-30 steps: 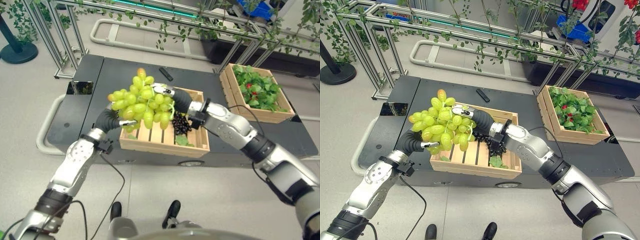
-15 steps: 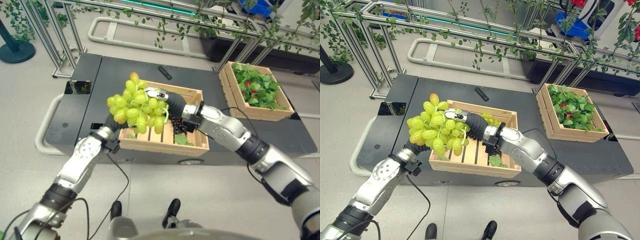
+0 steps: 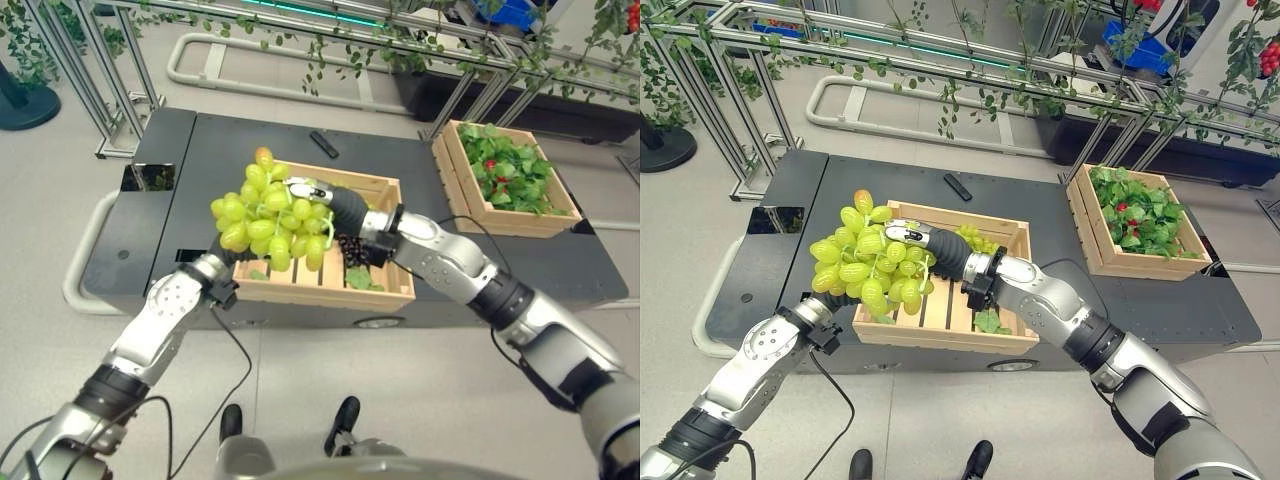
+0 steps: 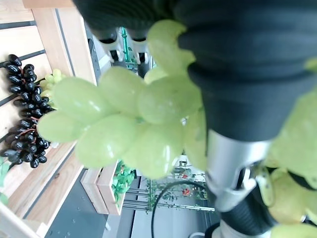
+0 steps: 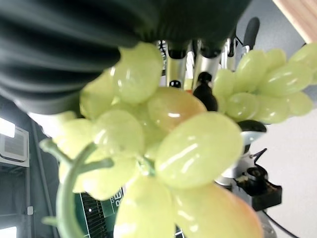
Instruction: Pick up the fruits from the basket on one side to the basket on the other side
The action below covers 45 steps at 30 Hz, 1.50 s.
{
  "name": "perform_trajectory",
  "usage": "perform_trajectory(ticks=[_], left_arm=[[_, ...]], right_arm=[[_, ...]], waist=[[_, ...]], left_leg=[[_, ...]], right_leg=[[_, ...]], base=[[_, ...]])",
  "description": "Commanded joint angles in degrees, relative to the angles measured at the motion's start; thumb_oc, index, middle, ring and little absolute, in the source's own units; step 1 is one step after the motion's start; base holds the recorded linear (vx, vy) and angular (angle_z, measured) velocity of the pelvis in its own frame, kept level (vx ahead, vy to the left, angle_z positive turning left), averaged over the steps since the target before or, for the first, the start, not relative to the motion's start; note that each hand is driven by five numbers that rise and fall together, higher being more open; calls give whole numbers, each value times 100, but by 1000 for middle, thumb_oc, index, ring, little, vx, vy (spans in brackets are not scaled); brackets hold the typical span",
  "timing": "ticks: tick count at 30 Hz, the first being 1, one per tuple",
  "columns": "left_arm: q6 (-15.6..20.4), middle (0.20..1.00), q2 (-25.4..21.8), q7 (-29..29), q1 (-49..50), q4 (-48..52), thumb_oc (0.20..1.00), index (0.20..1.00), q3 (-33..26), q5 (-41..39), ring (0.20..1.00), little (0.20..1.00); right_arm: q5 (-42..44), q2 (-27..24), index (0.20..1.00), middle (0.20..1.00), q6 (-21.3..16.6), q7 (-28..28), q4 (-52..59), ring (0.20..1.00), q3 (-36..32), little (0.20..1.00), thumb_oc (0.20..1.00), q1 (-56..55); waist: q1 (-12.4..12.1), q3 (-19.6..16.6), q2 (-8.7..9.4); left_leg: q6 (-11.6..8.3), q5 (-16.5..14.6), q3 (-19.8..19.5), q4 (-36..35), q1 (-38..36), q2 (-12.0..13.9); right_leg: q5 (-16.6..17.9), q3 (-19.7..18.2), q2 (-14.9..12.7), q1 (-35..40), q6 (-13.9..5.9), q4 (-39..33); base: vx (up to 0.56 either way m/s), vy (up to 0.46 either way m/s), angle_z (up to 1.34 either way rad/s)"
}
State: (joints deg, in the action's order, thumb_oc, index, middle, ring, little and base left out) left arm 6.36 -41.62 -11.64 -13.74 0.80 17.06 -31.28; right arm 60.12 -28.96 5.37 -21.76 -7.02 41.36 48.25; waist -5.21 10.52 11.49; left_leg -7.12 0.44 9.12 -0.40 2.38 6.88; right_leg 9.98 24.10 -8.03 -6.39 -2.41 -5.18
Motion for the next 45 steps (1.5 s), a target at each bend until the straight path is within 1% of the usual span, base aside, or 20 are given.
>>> perform_trajectory(ticks=[1,10,18,31,32,37,39,40,42,45], left_arm=[[260,200,38,-123,-527,242,200,200,159,-276,200,200],[261,200,130,-107,-415,212,200,200,68,-301,200,200],[282,200,177,-90,-316,210,200,200,-22,-289,200,200],[290,200,180,-94,305,281,200,200,-529,-400,200,200],[304,200,171,-100,400,312,200,200,-602,-409,200,200],[329,200,102,-119,671,451,200,200,-861,-408,200,200],[327,200,42,-158,822,503,200,200,-983,-416,200,200],[326,200,41,-157,825,506,200,200,-983,-416,200,200],[351,200,-43,-215,1072,598,200,200,-1205,-416,200,200],[374,200,-44,-283,1333,667,200,200,-1457,-459,200,200]], right_arm=[[48,336,200,200,-293,-89,269,200,36,200,200,472],[17,354,200,200,-258,-94,274,200,-2,200,200,357],[32,388,200,200,-246,-100,255,200,-50,200,200,297],[44,193,200,200,-230,-122,380,200,-225,200,200,35],[31,131,1000,1000,-218,-140,406,1000,-251,1000,1000,-23],[-13,-184,1000,1000,-221,-133,490,1000,-428,1000,1000,-261],[-75,-429,1000,1000,-211,-192,583,1000,-519,1000,1000,-376],[-75,-429,1000,1000,-210,-191,585,1000,-520,1000,1000,-378],[-130,-819,1000,1000,-239,-279,714,1000,-741,1000,1000,-639],[-173,-1179,1000,1000,-270,-331,744,1000,-1064,1000,1000,-1018]], waist=[[5,-161,44],[-16,-175,78],[-34,-191,65],[-76,-185,35],[-99,-174,26],[-112,-197,5],[-121,-206,3],[-120,-208,3],[-123,-217,-20],[-122,-241,-38]], left_leg=[[345,65,-199,242,392,-297],[344,67,-197,233,375,-304],[349,72,-198,225,362,-299],[347,77,-204,230,350,-301],[343,61,-209,235,329,-292],[335,68,-234,232,333,-298],[329,79,-247,226,338,-303],[329,80,-248,226,338,-303],[325,94,-273,210,344,-314],[319,95,-286,208,337,-317]], right_leg=[[-293,132,-375,367,-740,346],[-309,147,-355,390,-725,342],[-316,178,-355,403,-721,351],[-315,191,-357,423,-717,349],[-325,196,-351,456,-717,354],[-326,248,-364,480,-725,352],[-326,272,-361,493,-728,343],[-326,273,-361,492,-728,343],[-334,321,-370,503,-736,346],[-329,364,-374,524,-749,336]], base=[[0,0,0],[0,0,0],[0,0,0],[0,0,0],[0,0,0],[0,0,0],[0,0,0],[0,0,0],[-6,2,3],[0,0,6]])
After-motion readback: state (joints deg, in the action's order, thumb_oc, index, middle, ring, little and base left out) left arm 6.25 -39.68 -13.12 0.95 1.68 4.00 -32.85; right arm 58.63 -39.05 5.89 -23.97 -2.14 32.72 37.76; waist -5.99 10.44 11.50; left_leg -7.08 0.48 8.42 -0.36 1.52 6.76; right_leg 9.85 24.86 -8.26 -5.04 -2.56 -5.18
